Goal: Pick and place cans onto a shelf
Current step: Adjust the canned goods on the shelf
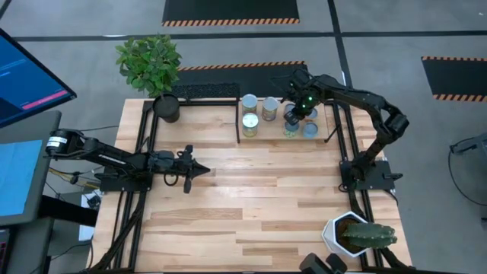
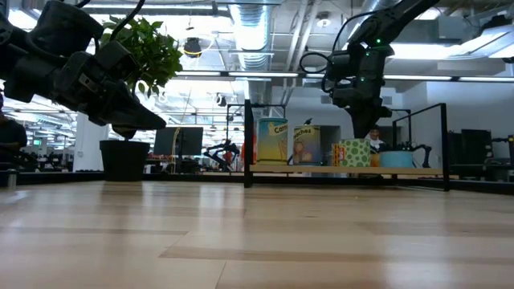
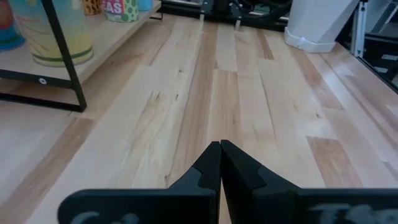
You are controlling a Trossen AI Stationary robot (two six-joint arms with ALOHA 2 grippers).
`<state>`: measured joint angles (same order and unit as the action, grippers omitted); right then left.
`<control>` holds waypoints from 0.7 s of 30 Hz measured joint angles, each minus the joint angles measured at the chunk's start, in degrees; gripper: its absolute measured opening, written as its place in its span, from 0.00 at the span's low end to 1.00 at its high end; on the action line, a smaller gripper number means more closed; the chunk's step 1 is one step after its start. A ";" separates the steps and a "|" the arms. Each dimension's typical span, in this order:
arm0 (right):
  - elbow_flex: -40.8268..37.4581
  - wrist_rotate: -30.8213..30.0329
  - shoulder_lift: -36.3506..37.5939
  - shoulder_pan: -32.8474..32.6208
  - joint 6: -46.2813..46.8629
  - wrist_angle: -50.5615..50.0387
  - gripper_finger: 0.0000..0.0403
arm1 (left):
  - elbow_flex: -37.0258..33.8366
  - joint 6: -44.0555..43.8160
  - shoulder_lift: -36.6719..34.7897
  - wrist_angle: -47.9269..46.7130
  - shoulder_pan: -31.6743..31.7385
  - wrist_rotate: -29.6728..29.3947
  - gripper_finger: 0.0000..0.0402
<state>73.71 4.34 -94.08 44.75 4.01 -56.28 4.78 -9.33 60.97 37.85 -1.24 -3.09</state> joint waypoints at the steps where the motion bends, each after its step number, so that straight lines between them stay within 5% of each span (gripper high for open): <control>1: 0.00 0.00 0.00 0.00 0.01 0.13 0.14 | 0.00 0.03 0.00 0.00 -0.02 -0.33 0.00; 21: 1.33 0.00 0.07 0.00 5.23 8.33 0.14 | 0.00 -0.07 0.00 0.02 0.00 -0.62 0.00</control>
<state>75.05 4.33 -94.02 44.75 9.24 -47.95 4.78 -9.40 60.97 37.87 -1.24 -3.70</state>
